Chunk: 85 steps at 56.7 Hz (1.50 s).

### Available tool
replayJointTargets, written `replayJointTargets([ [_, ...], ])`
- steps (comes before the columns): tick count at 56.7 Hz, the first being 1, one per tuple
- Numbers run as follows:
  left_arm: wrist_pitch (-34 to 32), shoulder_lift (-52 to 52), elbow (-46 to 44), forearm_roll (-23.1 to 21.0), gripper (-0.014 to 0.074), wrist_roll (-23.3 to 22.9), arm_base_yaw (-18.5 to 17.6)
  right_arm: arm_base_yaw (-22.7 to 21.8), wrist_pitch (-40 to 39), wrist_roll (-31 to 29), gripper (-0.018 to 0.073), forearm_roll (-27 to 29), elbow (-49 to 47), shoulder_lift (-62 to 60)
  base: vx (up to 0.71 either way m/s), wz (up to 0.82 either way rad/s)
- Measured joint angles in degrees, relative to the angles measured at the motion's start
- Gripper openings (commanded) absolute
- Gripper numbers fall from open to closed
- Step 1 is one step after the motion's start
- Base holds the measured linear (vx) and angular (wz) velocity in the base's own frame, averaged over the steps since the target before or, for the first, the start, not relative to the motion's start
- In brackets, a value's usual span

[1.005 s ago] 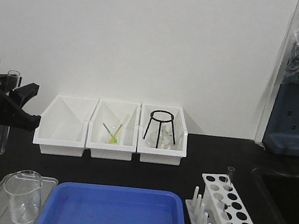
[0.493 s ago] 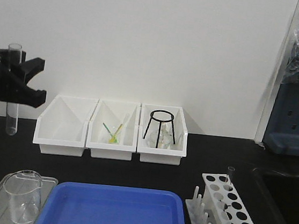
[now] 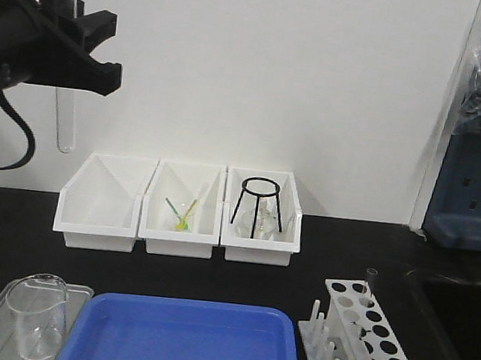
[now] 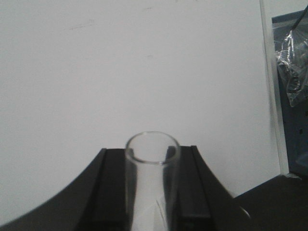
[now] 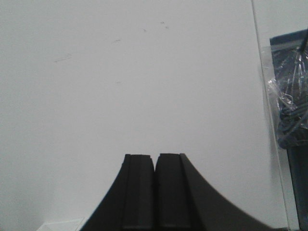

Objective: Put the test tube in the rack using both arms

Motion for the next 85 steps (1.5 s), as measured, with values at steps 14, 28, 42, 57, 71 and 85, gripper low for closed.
replayJointTargets([
  [14, 1.0, 2.0, -1.4, 0.0, -0.0007, 0.1, -5.2, 0.0, -11.1, 1.2, 0.0031, -9.4, -0.2, 0.9, 0.0, 0.0],
  [28, 2.6, 3.7, -5.4, 0.0, -0.0007, 0.2, -10.0, 0.0, -22.6, 1.3, 0.0133, -11.2, -0.2, 4.2, 0.0, 0.0],
  [42, 6.0, 5.2, -11.8, -0.2, -0.0007, 0.2, -13.3, 0.0, -29.6, 1.5, 0.0386, -10.6, -0.2, 5.0, 0.0, 0.0],
  [57, 6.4, 7.2, -13.9, -0.7, -0.0007, 0.2, -17.8, 0.0, -32.2, 2.7, 0.0448, -9.2, -0.2, 5.0, 0.0, 0.0],
  [71, 6.6, 8.3, -13.9, -0.7, -0.0007, 0.2, -20.5, 0.0, -36.8, 5.0, 0.0448, -13.2, -0.2, 5.0, 0.0, 0.0],
  [85, 6.6, 8.6, -13.9, -0.8, -0.0007, 0.2, -21.5, 5.1, -37.6, 5.8, 0.0448, -14.7, -0.3, 7.3, 0.0, 0.0],
])
